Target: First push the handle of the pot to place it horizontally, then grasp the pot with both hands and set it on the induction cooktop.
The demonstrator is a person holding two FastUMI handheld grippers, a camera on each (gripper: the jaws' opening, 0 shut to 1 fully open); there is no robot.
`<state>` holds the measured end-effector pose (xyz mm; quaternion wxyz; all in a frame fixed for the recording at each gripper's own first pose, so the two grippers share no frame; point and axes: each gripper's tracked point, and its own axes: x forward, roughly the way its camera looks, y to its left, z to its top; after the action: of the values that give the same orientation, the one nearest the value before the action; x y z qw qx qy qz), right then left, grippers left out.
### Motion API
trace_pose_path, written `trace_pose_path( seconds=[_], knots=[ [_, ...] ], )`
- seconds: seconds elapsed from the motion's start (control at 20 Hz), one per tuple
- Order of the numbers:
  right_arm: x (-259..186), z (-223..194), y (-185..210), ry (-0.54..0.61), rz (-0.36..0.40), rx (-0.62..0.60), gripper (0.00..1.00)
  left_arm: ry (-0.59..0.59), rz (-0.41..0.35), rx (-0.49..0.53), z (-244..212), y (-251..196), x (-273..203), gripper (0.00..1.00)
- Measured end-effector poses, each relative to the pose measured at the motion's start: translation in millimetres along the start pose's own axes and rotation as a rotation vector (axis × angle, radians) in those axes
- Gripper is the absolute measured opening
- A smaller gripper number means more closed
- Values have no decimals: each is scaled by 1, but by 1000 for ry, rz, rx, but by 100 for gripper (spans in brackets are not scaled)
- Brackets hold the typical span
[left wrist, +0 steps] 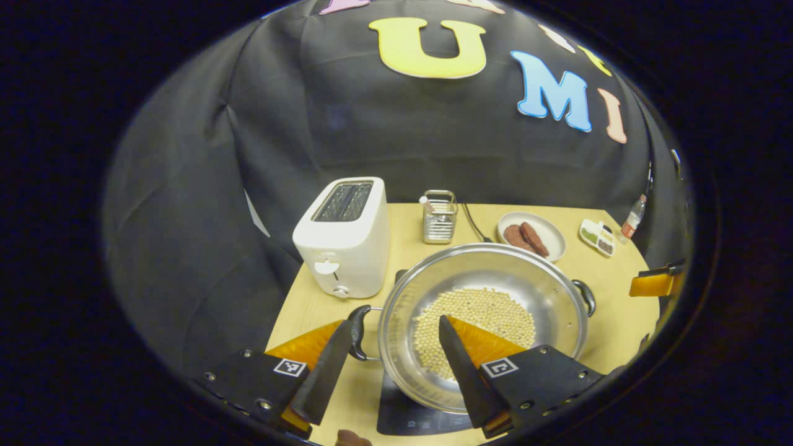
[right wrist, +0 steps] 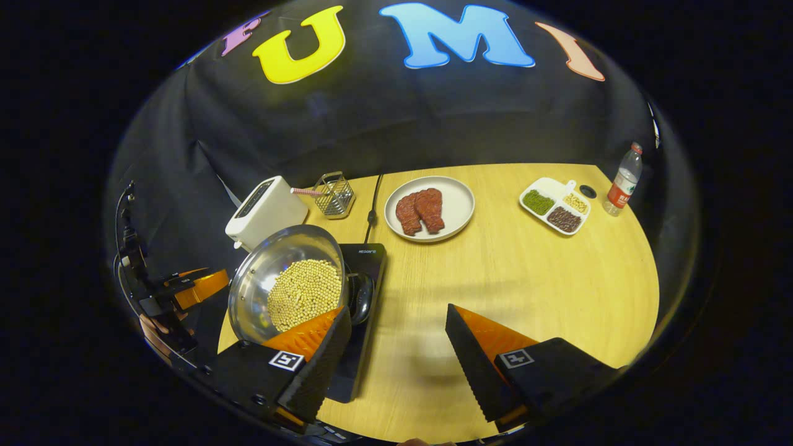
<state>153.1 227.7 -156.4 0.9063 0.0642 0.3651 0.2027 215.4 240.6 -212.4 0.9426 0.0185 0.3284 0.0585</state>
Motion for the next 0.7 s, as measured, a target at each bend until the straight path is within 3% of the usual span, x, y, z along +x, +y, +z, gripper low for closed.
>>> trace_pose_path(
  seconds=[0.5, 0.7],
  knots=[
    [-144, 40, -109, -273, -25, 2, 98, -298, 85, -91, 81, -110, -157, 84],
    [-192, 49, -153, -388, -45, -17, 98, -357, 112, -116, 91, -155, -207, 83]
  ],
)
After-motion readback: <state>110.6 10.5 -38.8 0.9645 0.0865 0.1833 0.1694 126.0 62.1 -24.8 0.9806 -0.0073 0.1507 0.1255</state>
